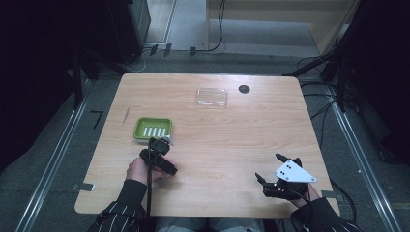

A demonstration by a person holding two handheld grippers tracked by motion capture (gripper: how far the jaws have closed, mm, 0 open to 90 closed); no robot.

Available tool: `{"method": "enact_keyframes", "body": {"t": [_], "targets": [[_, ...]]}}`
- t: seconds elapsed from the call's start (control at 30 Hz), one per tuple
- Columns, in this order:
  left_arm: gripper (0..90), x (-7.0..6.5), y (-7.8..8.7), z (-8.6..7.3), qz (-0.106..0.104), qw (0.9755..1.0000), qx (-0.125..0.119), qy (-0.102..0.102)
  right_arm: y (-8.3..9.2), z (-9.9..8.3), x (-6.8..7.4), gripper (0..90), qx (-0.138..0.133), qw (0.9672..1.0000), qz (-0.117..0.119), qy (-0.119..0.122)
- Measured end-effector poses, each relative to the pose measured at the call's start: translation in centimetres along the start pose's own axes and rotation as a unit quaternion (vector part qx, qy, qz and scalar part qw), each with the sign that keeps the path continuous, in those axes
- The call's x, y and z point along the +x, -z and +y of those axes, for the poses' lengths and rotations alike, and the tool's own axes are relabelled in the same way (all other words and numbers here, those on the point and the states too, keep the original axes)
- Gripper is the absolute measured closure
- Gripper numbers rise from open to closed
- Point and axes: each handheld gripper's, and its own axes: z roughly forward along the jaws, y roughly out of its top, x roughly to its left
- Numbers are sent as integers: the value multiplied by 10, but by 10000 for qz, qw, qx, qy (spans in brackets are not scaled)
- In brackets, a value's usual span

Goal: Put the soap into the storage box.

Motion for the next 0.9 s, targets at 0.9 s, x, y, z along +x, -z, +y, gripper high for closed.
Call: {"method": "enact_keyframes", "body": {"t": [0.9], "targets": [[139, 15, 12, -6, 36, 10000, -57, -26, 1, -1, -1, 135, -36, 10000, -1, -18]]}}
